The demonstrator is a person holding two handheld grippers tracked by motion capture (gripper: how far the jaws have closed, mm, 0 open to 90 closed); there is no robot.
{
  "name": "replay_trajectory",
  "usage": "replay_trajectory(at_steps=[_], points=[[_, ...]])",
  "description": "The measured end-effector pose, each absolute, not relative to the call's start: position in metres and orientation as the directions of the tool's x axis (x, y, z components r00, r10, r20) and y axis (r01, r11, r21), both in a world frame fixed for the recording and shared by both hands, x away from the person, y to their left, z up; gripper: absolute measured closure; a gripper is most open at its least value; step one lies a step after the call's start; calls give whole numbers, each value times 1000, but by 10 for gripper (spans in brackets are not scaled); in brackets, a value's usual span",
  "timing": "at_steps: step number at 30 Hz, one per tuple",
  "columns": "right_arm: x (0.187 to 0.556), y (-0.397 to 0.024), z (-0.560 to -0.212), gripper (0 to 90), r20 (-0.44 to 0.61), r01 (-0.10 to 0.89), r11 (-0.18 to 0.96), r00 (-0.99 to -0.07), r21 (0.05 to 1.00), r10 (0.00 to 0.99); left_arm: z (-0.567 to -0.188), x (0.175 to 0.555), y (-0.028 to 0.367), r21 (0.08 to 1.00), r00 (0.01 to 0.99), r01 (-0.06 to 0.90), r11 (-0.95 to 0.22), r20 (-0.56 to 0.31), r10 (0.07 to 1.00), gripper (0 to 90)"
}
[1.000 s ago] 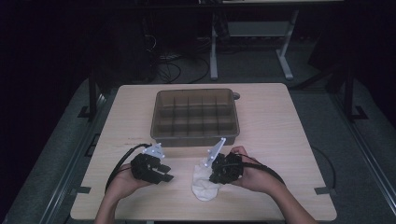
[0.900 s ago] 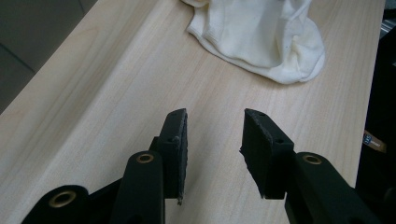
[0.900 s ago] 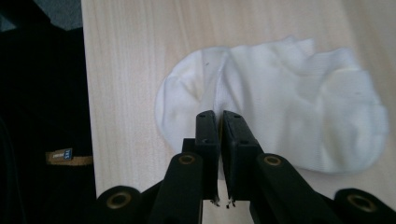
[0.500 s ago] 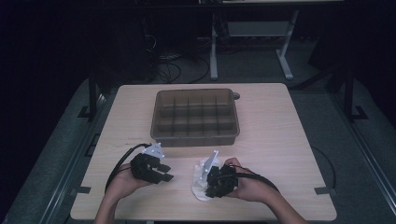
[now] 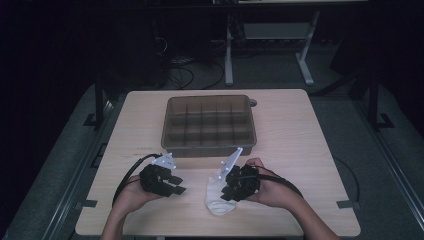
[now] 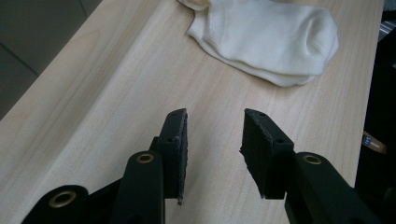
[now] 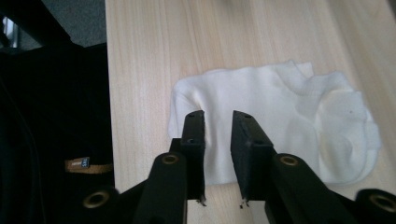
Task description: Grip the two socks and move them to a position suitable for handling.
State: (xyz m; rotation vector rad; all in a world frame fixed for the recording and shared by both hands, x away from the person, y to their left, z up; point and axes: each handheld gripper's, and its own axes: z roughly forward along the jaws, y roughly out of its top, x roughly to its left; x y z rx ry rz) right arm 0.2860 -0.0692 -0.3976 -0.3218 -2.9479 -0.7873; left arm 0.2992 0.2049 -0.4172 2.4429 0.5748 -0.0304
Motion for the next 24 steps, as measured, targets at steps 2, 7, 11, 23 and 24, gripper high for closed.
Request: replay_trajectory(at_steps=[2,7,11,23,24], points=[[289,-67,-402,718,136,220,857,-975,466,176,-418,299,205,569,905,410,-712,-157,396,606],[287,-56,-417,672,165,206,881,-975,425,148,-418,299,206,570,904,412,-711,-159,396,606],[285,-50,-422,672,184,188,894,-975,406,121,-418,299,206,569,904,412,-711,-159,396,606],[290,-42,-435,810,185,185,908,-975,376,123,-419,300,207,568,904,414,-711,-161,397,606],[291,-42,-436,824,186,185,907,-975,379,122,-419,300,207,568,904,414,-711,-160,397,606]])
